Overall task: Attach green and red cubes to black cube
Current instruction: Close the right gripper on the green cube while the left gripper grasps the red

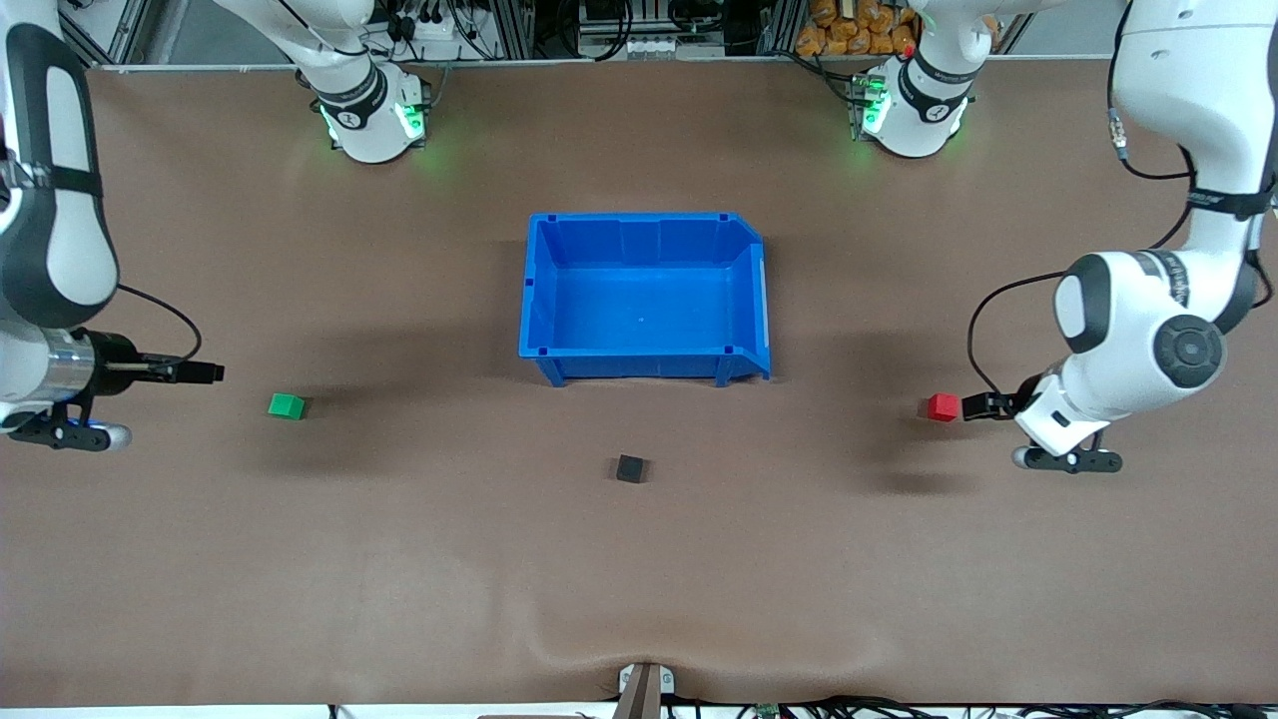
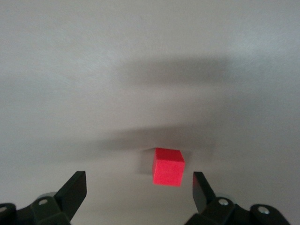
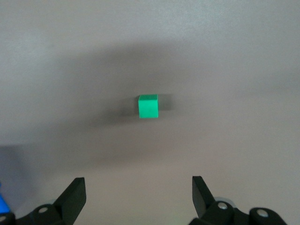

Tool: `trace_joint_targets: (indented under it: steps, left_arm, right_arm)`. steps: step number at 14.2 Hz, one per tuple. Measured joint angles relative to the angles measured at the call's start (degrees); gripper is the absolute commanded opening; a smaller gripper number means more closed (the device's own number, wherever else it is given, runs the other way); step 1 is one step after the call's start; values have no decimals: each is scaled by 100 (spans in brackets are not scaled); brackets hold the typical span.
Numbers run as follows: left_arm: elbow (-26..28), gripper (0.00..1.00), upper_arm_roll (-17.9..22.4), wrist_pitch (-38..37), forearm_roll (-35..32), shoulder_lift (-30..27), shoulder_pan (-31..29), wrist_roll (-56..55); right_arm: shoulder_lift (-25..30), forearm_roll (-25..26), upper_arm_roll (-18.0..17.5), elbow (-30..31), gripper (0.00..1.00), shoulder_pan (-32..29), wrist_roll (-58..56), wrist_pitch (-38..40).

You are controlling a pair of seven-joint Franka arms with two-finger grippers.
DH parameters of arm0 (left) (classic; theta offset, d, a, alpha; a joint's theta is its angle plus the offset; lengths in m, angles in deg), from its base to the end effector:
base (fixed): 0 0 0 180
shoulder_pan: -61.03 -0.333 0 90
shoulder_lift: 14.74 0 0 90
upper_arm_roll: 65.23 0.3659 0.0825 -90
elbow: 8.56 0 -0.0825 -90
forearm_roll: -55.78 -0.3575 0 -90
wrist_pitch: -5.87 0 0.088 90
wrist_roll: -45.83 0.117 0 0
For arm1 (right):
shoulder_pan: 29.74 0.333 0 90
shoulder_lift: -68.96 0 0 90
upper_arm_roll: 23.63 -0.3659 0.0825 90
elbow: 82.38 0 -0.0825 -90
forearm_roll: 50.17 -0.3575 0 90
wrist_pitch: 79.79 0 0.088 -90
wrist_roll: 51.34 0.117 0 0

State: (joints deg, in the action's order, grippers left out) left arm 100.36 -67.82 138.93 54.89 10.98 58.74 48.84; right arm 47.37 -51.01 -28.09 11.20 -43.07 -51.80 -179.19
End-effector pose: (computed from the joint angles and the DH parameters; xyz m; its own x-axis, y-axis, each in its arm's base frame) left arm 0.6302 -0.0004 0.3152 0.9976 -0.0644 -0.0265 -0.0641 -0.9979 0.0100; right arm 0.6146 -0.1006 0.4296 0.9525 -0.1404 -0.2704 -0.1579 -0.9865 -0.0441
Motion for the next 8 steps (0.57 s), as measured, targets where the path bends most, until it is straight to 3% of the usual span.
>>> trace_joint_targets:
  steps: [8]
  left_arm:
    - [152,100,-10,286,-262,496,190,0]
  right_arm:
    - [-448,-5,-9,390,100,-21,0,-1024]
